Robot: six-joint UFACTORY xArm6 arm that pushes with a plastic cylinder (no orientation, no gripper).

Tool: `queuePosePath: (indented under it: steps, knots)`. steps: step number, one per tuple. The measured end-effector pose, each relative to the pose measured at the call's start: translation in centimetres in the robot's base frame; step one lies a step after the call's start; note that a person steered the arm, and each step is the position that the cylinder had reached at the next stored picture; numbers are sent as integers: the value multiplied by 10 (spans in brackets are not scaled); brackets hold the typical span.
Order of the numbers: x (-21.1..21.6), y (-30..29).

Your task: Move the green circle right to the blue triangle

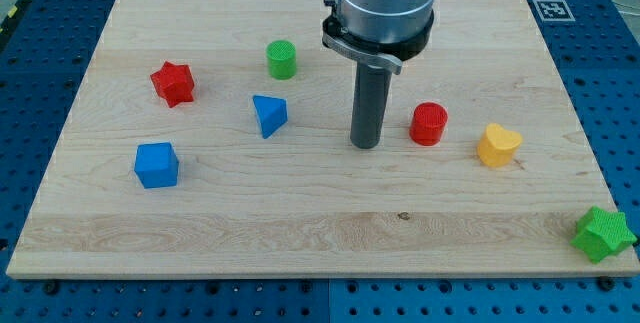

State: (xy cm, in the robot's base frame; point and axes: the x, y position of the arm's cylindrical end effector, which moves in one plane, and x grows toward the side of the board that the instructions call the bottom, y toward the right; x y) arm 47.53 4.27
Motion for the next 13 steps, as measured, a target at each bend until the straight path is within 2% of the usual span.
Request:
queuePosePath:
  steps: [2, 6, 8, 11, 13]
  knots:
    - [-21, -20]
    - [-63, -96]
    - [-71, -115]
    - [-121, -195]
    - [-135, -199]
